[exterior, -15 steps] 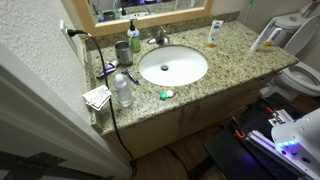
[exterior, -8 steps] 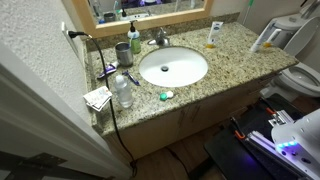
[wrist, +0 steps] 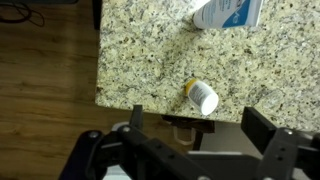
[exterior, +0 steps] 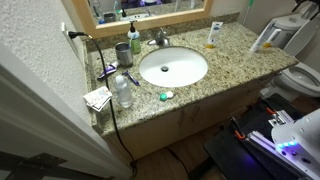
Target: Move the small white bottle to the left.
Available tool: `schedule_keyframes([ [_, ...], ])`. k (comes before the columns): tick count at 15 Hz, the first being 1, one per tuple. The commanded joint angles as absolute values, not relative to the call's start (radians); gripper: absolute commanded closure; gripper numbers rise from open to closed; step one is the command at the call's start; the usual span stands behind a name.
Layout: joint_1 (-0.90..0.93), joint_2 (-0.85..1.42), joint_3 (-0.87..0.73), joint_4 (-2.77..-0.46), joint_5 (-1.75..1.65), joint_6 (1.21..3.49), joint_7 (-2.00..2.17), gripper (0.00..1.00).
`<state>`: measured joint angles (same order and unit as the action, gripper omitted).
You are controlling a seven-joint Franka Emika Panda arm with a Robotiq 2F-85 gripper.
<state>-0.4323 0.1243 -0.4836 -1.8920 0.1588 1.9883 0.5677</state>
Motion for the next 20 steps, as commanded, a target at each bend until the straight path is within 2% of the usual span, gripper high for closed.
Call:
schedule_keyframes([
  [1, -0.442, 0.19, -0.474, -1.864, 0.204, 2.007, 0.624, 0.0],
  [11, -0.466, 0.409, -0.461, -1.773, 0.376, 2.123, 0.834, 0.0],
  [20, -0.461, 0.446, -0.441, -1.779, 0.36, 2.126, 0.846, 0.0],
])
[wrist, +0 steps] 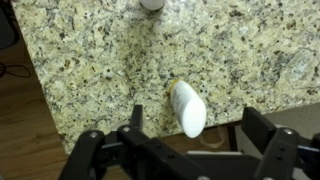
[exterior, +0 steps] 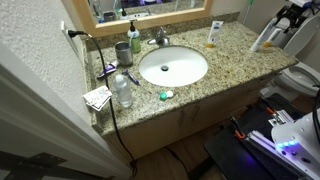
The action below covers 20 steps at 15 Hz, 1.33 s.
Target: Move the small white bottle to the left.
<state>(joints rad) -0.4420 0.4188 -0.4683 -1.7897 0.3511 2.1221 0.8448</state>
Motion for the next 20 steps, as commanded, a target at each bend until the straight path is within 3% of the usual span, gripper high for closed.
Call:
schedule_keyframes([
  [1, -0.46, 0.457, -0.44, -1.774, 0.355, 2.124, 0.854, 0.0],
  [10, -0.46, 0.493, -0.45, -1.768, 0.335, 2.14, 0.912, 0.0],
  [12, -0.463, 0.488, -0.448, -1.77, 0.337, 2.148, 0.905, 0.26],
  [20, -0.462, 0.483, -0.452, -1.774, 0.331, 2.18, 0.907, 0.82],
])
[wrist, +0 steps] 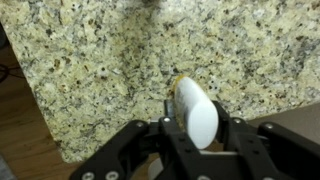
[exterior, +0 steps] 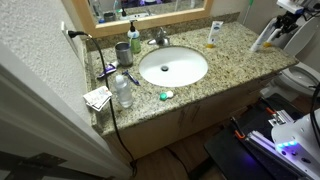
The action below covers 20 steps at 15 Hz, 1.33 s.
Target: Move the small white bottle to the left.
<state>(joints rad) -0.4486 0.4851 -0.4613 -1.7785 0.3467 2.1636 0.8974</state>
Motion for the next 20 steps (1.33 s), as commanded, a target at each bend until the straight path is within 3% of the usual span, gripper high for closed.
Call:
schedule_keyframes([
  [1, -0.462, 0.482, -0.452, -1.774, 0.33, 2.183, 0.908, 0.89],
  [3, -0.462, 0.479, -0.452, -1.775, 0.331, 2.188, 0.908, 0.97],
  [7, -0.473, 0.444, -0.448, -1.775, 0.342, 2.168, 0.879, 0.94],
  [12, -0.499, 0.238, -0.444, -1.779, 0.371, 2.138, 0.7, 0.94],
  [15, -0.499, 0.102, -0.45, -1.745, 0.374, 2.006, 0.581, 0.94],
  [16, -0.484, 0.184, -0.461, -1.742, 0.354, 2.082, 0.659, 0.76],
  [18, -0.482, 0.106, -0.464, -1.735, 0.355, 2.019, 0.624, 0.76],
  [19, -0.481, 0.087, -0.464, -1.736, 0.355, 2.008, 0.618, 0.94],
  [20, -0.474, 0.074, -0.457, -1.731, 0.363, 2.008, 0.619, 0.94],
])
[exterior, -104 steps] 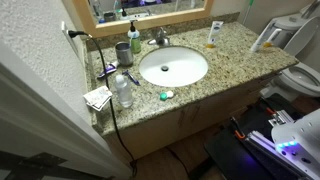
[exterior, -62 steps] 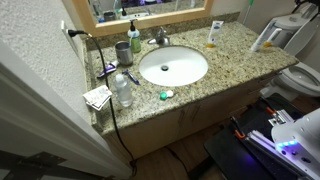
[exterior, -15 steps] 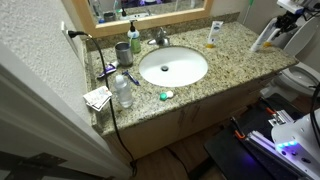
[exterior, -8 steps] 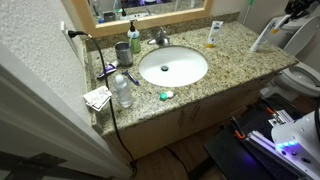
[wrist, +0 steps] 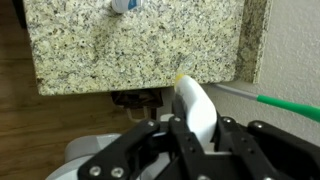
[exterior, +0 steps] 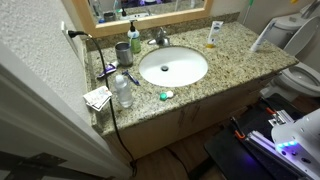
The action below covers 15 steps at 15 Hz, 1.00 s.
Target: Move the small white bottle to the left.
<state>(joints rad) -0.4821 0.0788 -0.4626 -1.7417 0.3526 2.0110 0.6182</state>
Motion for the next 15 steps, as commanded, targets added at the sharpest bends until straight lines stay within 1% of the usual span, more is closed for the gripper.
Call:
schedule_keyframes([
  [1, -0.463, 0.049, -0.447, -1.731, 0.372, 2.009, 0.612, 0.94],
  [5, -0.385, -0.083, -0.379, -1.74, 0.336, 1.954, 0.559, 0.94],
  [8, -0.352, -0.103, -0.365, -1.733, 0.398, 1.823, 0.487, 0.94],
  [9, -0.353, -0.097, -0.358, -1.718, 0.36, 1.879, 0.564, 0.94],
  [10, -0.346, -0.105, -0.354, -1.718, 0.36, 1.866, 0.564, 0.76],
  [12, -0.347, -0.104, -0.357, -1.718, 0.36, 1.87, 0.568, 0.76],
  [13, -0.343, -0.092, -0.346, -1.732, 0.32, 1.889, 0.575, 0.94],
  [15, -0.313, -0.113, -0.309, -1.795, 0.266, 1.889, 0.545, 0.94],
])
